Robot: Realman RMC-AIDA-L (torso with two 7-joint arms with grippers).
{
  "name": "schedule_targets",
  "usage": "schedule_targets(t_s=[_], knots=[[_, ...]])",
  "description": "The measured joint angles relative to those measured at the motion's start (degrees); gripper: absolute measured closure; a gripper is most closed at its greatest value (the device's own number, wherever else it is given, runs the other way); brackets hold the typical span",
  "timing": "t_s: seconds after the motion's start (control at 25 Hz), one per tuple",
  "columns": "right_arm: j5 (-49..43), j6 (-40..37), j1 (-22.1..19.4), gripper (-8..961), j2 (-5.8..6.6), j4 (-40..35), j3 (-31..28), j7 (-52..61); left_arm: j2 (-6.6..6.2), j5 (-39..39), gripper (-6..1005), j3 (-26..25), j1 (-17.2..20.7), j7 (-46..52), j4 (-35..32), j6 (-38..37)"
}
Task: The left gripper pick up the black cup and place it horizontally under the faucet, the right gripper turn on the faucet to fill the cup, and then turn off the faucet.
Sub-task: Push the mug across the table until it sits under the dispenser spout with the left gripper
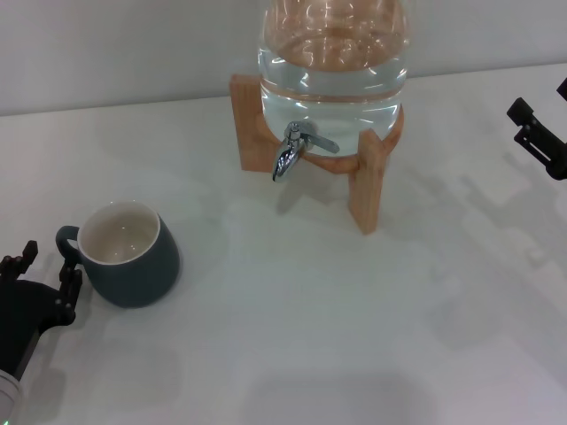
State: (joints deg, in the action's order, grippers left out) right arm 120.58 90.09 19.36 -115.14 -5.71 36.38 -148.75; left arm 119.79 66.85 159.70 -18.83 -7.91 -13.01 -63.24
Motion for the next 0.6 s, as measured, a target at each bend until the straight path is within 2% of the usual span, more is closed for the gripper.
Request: schedule_targets(t_s=[0.6], knots=[[0.0, -0.3, 0.0, 94, -0.03, 0.1, 0.0, -0.1, -0.15, 0.1, 522, -0.4, -0.4, 0.0, 0.5, -0.2]])
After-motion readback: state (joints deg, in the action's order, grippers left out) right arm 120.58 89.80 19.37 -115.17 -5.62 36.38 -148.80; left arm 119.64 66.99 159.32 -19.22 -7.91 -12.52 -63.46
